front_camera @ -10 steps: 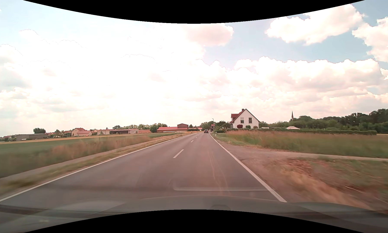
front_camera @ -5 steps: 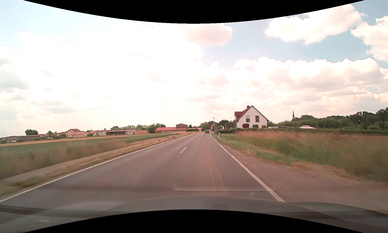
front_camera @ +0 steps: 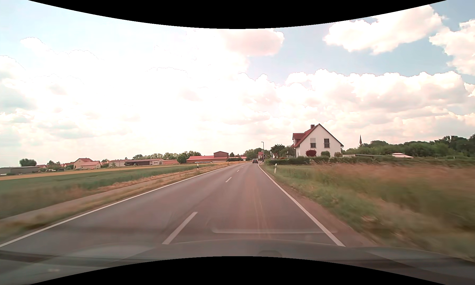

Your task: Follow the waypoints while adhering to traffic rules and regulations

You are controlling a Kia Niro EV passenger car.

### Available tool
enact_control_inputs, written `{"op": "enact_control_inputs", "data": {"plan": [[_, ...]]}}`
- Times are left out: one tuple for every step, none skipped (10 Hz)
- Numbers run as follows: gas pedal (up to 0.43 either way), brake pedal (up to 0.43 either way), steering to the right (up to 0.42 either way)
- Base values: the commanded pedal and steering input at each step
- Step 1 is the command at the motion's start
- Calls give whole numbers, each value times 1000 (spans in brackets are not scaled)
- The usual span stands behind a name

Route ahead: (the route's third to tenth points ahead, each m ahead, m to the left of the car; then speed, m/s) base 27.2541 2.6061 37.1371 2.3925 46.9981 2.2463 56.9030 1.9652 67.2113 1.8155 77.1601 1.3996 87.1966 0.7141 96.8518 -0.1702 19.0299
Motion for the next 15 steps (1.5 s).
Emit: {"op": "enact_control_inputs", "data": {"plan": [[157,0,0],[157,0,0],[157,0,0],[169,0,0],[169,0,0],[169,0,0],[169,0,0],[169,0,0],[169,0,0],[169,0,0],[169,0,0],[169,0,0],[169,0,2],[169,0,4],[157,0,6]]}}
